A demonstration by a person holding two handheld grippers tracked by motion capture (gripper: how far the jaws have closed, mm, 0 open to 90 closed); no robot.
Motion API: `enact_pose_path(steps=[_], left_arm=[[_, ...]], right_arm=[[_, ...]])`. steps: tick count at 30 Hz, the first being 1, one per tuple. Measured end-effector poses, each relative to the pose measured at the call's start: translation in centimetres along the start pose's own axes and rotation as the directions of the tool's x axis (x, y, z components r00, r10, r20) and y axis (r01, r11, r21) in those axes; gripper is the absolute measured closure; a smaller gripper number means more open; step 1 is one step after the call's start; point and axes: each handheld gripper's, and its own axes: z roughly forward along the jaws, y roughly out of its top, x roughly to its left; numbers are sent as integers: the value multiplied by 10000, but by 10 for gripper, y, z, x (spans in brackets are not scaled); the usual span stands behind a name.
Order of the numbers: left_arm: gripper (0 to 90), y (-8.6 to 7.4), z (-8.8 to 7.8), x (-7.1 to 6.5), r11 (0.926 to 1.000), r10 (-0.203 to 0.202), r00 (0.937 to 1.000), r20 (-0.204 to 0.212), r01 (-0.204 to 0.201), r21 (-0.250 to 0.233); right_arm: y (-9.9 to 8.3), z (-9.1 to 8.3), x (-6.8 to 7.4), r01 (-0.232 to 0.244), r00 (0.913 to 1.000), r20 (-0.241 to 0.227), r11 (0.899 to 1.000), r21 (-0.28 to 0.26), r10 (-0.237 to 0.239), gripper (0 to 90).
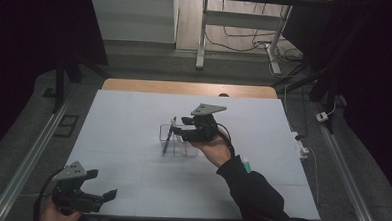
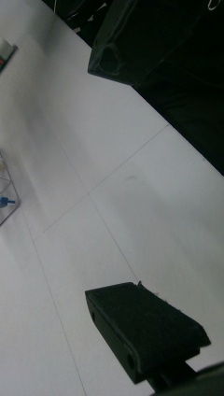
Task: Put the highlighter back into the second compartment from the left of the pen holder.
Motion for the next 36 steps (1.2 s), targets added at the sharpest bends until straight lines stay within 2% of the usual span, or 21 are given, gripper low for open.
enact_pose_path(steps=[12,17,21,31,36], left_arm=[[0,0,0,0,10000,52,10000,46,-52,2],[0,0,0,0,10000,71,10000,50,-71,-6],[0,0,0,0,10000,91,9999,53,-91,2],[0,0,0,0,10000,75,9999,70,-75,-18],[0,0,-1,1,10000,60,9998,206,-58,-76]], right_arm=[[-13,-12,2,154,9996,-236,9955,935,-132,242],[-20,-20,1,447,9987,-285,9898,1350,-412,178],[-25,-28,-3,356,9990,-323,9868,1580,-309,128],[-35,-53,-12,165,9998,59,9826,1853,-179,38],[-43,-63,-16,65,9996,245,9806,1959,-115,11]])
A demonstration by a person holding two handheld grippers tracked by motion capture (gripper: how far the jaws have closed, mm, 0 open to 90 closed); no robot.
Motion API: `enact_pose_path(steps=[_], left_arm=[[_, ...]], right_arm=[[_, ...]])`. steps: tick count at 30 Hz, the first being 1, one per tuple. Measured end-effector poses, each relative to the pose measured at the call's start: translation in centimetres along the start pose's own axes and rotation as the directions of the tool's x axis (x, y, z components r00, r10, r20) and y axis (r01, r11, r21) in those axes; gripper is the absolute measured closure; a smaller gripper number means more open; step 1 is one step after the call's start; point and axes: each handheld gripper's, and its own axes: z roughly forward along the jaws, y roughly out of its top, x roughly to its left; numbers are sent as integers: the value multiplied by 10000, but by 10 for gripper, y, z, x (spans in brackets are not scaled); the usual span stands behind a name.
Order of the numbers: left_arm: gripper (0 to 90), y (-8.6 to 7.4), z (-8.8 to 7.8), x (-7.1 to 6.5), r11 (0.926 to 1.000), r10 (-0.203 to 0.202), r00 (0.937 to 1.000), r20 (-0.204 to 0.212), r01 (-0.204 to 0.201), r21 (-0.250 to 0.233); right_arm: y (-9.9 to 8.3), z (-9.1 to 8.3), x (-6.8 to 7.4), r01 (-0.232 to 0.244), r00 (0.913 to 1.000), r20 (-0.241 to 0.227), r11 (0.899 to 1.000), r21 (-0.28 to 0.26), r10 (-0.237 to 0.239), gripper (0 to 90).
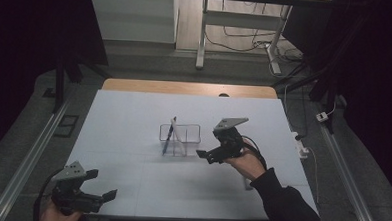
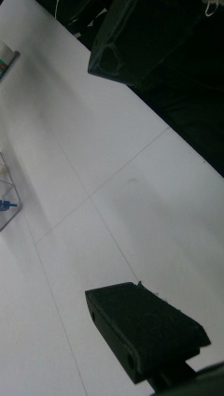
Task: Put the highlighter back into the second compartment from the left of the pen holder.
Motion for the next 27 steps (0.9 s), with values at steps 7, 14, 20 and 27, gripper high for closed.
enact_pose_path(steps=[7,14,20,27], left_arm=[[0,0,1,-1,9999,151,9999,46,-151,75],[0,0,1,-1,9999,165,9999,47,-165,52],[0,0,1,-2,9997,233,9997,30,-233,71],[1,0,0,-2,9997,260,9997,45,-261,34]], right_arm=[[-15,-13,-4,-223,9991,361,9998,4,222,0],[-31,-26,-3,-387,9972,657,9990,230,371,0],[-42,-37,-2,-571,9943,907,9982,186,552,0],[-55,-47,-2,-731,9906,1179,9969,291,692,0]])
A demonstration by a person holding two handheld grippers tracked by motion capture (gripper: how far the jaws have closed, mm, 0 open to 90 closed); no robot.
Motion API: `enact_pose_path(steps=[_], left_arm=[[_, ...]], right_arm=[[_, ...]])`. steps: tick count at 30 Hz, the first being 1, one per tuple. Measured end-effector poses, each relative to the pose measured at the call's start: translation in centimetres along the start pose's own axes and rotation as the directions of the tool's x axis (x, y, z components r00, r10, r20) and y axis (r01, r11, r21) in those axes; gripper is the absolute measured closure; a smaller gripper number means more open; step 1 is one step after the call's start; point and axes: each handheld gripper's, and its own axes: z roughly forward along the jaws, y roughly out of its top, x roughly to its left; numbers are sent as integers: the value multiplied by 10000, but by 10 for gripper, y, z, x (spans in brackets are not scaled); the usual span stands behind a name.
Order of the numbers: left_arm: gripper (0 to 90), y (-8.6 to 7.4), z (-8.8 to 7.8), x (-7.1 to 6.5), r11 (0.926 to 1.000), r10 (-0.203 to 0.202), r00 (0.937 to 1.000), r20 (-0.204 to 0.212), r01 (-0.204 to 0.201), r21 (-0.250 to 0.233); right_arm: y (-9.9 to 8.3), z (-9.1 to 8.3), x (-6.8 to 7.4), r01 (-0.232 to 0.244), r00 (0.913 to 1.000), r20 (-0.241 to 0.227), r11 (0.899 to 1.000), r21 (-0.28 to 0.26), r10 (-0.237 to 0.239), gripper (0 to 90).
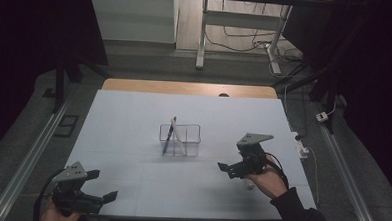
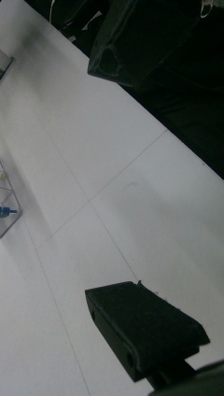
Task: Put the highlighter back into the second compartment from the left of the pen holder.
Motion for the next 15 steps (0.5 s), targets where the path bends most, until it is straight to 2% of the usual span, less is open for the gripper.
enact_pose_path(steps=[10,15], left_arm=[[6,0,0,-1,10000,46,10000,-39,-46,17],[6,0,0,-1,10000,72,10000,-62,-72,37]], right_arm=[[-19,-8,-1,-6,9990,438,9988,493,-16,0],[-26,-11,-3,-130,9986,513,9980,620,99,0]])
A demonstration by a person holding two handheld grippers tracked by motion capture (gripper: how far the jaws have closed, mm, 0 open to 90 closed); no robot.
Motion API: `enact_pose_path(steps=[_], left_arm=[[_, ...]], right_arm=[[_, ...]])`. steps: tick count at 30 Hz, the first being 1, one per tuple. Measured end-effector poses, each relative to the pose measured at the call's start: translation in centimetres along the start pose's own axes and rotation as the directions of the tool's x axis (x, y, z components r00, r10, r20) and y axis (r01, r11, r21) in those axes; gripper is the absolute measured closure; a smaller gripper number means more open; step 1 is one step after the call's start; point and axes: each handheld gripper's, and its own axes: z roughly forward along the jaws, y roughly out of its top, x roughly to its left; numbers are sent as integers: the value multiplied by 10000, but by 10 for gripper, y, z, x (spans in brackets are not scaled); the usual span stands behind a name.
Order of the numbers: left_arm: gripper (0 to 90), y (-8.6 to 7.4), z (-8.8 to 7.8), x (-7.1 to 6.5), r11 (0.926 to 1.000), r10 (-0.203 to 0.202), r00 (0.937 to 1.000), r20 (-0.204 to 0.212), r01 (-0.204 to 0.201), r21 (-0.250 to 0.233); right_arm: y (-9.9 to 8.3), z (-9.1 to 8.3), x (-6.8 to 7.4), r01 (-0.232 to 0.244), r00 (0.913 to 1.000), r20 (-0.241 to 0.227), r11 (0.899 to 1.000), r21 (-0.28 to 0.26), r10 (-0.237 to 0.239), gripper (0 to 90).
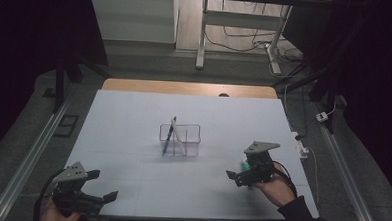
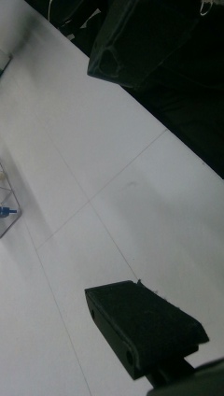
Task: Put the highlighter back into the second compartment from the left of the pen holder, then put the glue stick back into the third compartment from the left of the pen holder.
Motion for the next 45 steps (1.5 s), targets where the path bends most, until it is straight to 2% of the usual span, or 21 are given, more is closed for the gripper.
enact_pose_path(steps=[19,23,29,33,40,45], left_arm=[[6,0,1,0,10000,-3,10000,32,3,31],[6,0,1,0,10000,-3,10000,30,3,36],[7,0,1,0,10000,8,10000,18,-8,51],[8,0,1,0,10000,12,10000,17,-13,59],[8,0,1,0,10000,12,10000,17,-12,59],[8,0,1,0,10000,12,10000,23,-12,60]], right_arm=[[-18,-11,-14,-629,9973,417,9971,423,612,0],[-23,-14,-16,-541,9968,616,9973,490,511,11],[-28,-22,-22,-646,9959,652,9972,378,620,193],[-31,-27,-26,-737,9957,608,9958,552,703,394],[-38,-31,-33,-606,9980,227,9907,1215,583,698],[-42,-32,-32,-445,9987,-170,9884,1454,474,889]])
